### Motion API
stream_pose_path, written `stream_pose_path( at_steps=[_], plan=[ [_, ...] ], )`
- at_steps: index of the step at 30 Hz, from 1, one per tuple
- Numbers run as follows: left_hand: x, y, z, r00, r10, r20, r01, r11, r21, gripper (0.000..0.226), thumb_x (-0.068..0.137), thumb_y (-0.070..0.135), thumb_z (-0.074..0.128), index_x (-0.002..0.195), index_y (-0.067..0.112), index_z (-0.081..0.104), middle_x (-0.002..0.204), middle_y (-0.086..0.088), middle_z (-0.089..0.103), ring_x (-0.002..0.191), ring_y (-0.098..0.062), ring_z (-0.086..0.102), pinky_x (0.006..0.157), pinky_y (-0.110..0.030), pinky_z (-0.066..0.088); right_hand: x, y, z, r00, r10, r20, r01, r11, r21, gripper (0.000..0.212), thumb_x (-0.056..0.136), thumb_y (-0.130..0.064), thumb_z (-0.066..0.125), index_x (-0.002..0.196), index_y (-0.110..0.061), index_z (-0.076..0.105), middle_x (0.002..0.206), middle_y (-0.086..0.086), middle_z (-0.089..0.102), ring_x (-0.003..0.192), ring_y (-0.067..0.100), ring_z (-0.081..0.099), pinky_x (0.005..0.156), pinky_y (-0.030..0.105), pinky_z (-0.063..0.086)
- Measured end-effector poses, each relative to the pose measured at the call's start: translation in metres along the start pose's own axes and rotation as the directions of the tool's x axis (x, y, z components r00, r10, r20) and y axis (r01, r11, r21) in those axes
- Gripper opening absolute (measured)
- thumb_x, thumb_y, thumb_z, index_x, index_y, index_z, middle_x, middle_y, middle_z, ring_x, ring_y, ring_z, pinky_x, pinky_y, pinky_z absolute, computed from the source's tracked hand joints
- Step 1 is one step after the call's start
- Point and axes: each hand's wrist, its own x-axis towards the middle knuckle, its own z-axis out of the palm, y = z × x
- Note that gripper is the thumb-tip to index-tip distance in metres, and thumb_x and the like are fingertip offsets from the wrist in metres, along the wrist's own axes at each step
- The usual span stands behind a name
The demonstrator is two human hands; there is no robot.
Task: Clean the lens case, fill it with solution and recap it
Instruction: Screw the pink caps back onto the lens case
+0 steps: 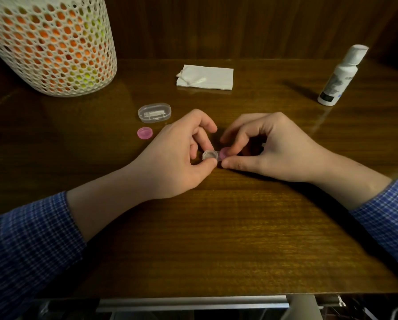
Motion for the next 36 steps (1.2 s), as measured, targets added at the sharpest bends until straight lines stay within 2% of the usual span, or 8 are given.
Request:
stream_pose_path(
  at_steps=[2, 5, 10, 15, 21, 26, 31, 36],
  plan=[
    [0.000, 0.000, 0.000, 1.000, -0.005, 0.003, 0.005, 1.000, -0.001, 0.047, 0.084, 0.015, 0.081, 0.124, 0.022, 0.056, 0.091, 0.011, 0.067, 0.072, -0.017, 0.063, 0.061, -0.039, 0.057, 0.000, 0.000, -0.004, 0.999, 0.005, 0.039, -0.005, 1.000, 0.001, 0.008, 0.080, -0.021, 0.085, 0.085, -0.019, 0.081, 0.116, -0.010, 0.074, 0.109, 0.001, 0.069, 0.097, 0.028, 0.055],
    [-0.001, -0.001, 0.000, 1.000, -0.001, 0.005, 0.002, 1.000, -0.009, 0.048, 0.084, 0.015, 0.082, 0.124, 0.021, 0.056, 0.091, 0.011, 0.067, 0.073, -0.017, 0.063, 0.061, -0.036, 0.056, -0.001, 0.000, -0.006, 0.997, 0.015, 0.074, -0.016, 1.000, 0.019, 0.008, 0.083, -0.015, 0.083, 0.090, -0.017, 0.081, 0.107, -0.008, 0.078, 0.104, 0.002, 0.071, 0.094, 0.028, 0.058],
    [0.000, 0.000, 0.000, 1.000, -0.008, 0.003, 0.008, 1.000, -0.007, 0.046, 0.084, 0.016, 0.081, 0.123, 0.023, 0.056, 0.089, 0.011, 0.068, 0.074, -0.017, 0.064, 0.061, -0.035, 0.055, 0.000, -0.001, 0.001, 1.000, 0.021, -0.003, -0.021, 1.000, 0.004, 0.013, 0.077, -0.029, 0.084, 0.086, -0.021, 0.080, 0.095, -0.007, 0.075, 0.093, 0.010, 0.073, 0.088, 0.038, 0.060],
    [0.000, 0.000, -0.001, 1.000, -0.014, 0.004, 0.014, 1.000, -0.020, 0.047, 0.084, 0.016, 0.082, 0.121, 0.026, 0.056, 0.089, 0.011, 0.067, 0.074, -0.016, 0.064, 0.062, -0.036, 0.057, -0.001, 0.000, -0.005, 0.998, 0.016, 0.053, -0.017, 1.000, 0.014, 0.009, 0.081, -0.020, 0.084, 0.090, -0.019, 0.081, 0.110, -0.011, 0.077, 0.107, 0.002, 0.070, 0.097, 0.030, 0.056],
    [0.000, 0.000, -0.001, 0.999, -0.032, -0.004, 0.032, 0.998, -0.047, 0.047, 0.082, 0.014, 0.084, 0.120, 0.023, 0.057, 0.088, 0.009, 0.069, 0.075, -0.016, 0.067, 0.066, -0.033, 0.060, -0.001, -0.003, 0.001, 1.000, 0.022, 0.010, -0.022, 1.000, -0.011, 0.007, 0.080, -0.021, 0.085, 0.086, -0.019, 0.081, 0.095, -0.009, 0.078, 0.095, 0.005, 0.073, 0.092, 0.031, 0.059],
    [0.001, 0.001, -0.003, 0.999, -0.042, 0.001, 0.042, 0.998, -0.050, 0.046, 0.081, 0.014, 0.085, 0.118, 0.023, 0.058, 0.088, 0.008, 0.072, 0.077, -0.012, 0.070, 0.066, -0.024, 0.060, -0.001, -0.005, 0.005, 0.999, 0.031, -0.043, -0.032, 0.999, -0.026, 0.011, 0.077, -0.029, 0.086, 0.080, -0.020, 0.079, 0.090, -0.007, 0.076, 0.089, 0.009, 0.073, 0.087, 0.037, 0.060],
    [0.001, 0.003, -0.004, 0.998, -0.064, 0.015, 0.065, 0.997, -0.050, 0.047, 0.082, 0.015, 0.085, 0.119, 0.023, 0.058, 0.089, 0.009, 0.071, 0.077, -0.010, 0.069, 0.064, -0.017, 0.056, -0.001, -0.002, 0.000, 1.000, 0.016, 0.013, -0.016, 0.999, -0.043, 0.008, 0.083, -0.022, 0.084, 0.087, -0.019, 0.079, 0.104, -0.010, 0.077, 0.102, 0.002, 0.071, 0.094, 0.033, 0.057],
    [0.001, 0.005, -0.005, 0.996, -0.085, 0.022, 0.087, 0.994, -0.066, 0.046, 0.081, 0.014, 0.086, 0.117, 0.020, 0.059, 0.090, 0.008, 0.072, 0.075, -0.006, 0.070, 0.062, -0.013, 0.053, -0.001, -0.004, 0.004, 0.999, 0.029, -0.031, -0.030, 0.999, -0.044, 0.009, 0.080, -0.027, 0.084, 0.082, -0.020, 0.079, 0.093, -0.009, 0.077, 0.092, 0.005, 0.073, 0.088, 0.034, 0.060]
  ],
)
